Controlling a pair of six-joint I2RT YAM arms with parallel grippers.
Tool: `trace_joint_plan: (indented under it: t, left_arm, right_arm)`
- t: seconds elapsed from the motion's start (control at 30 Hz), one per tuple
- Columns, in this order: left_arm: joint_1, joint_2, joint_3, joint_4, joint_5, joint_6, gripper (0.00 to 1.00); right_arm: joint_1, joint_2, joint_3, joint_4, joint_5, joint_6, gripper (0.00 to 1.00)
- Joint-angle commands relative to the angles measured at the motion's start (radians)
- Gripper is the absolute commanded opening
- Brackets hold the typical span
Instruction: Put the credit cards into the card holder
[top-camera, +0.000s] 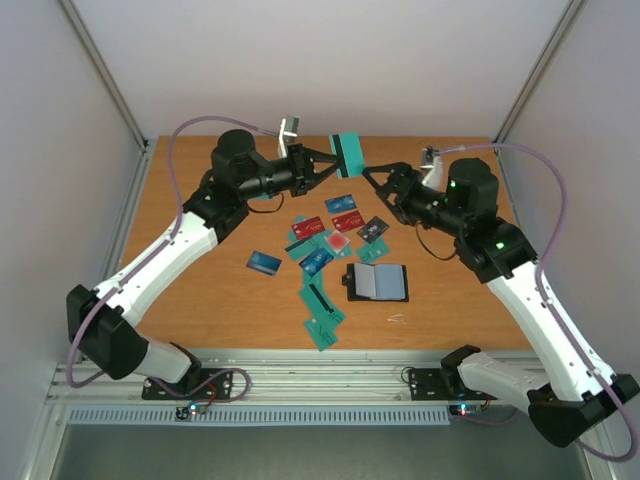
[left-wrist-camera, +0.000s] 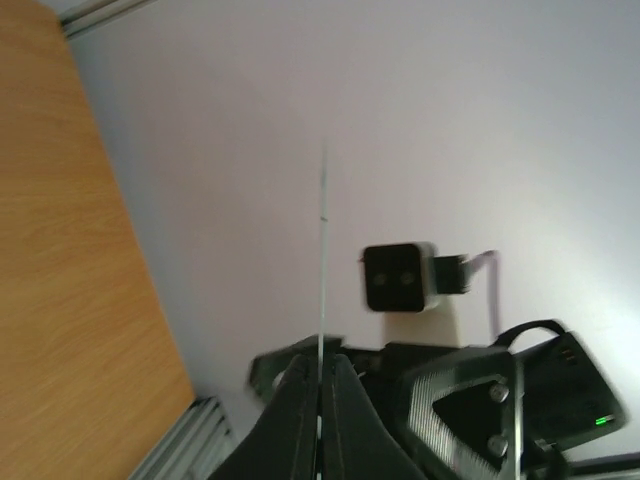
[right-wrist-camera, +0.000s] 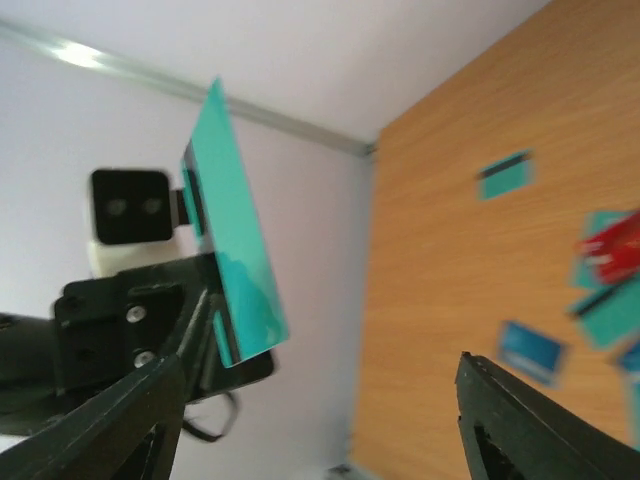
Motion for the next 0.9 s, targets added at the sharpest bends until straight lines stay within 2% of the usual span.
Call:
trace_joint_plan:
  t: [0.0, 0.07, 0.17, 0.3, 0.43, 0.63, 0.87]
  left_arm:
    - [-0.032, 0.060, -0.048, -0.173, 0.024, 0.157, 0.00]
    - [-0.056, 0.102, -0.061, -0.217, 0.046, 0.214, 0.00]
    - [-0.089, 0.207, -0.008, -0.405, 0.077, 0.335, 0.00]
    - [-0.126, 0.293, -0.014, -0.471, 0.102, 0.500, 0.00]
    - [-0.159, 0.366, -0.026, -0.482, 0.150, 0.562, 0.00]
    - [-0.200, 0.475, -0.029, -0.489, 0.166, 0.601, 0.00]
    - [-0.216, 0.595, 0.016, -0.508, 0.145, 0.607, 0.00]
  right_arm:
    - [-0.131, -0.064, -0.017, -0.382, 0.066, -0.221, 0.76]
    - [-0.194, -0.063, -0.044, -0.517, 0.123, -0.290, 0.76]
    - [-0.267, -0.015, -0.102, -0.673, 0.208, -0.355, 0.78]
    - [-0.316, 0.035, -0.216, -0.655, 0.239, -0.399, 0.80]
    - [-0.338, 0.117, -0.274, -0.630, 0.277, -0.405, 0.82]
    - [-0.385, 0.172, -0.352, -0.526, 0.186, -0.459, 0.79]
    - [-0.531, 0.244, -0.396, -0.465, -0.049, -0.571, 0.73]
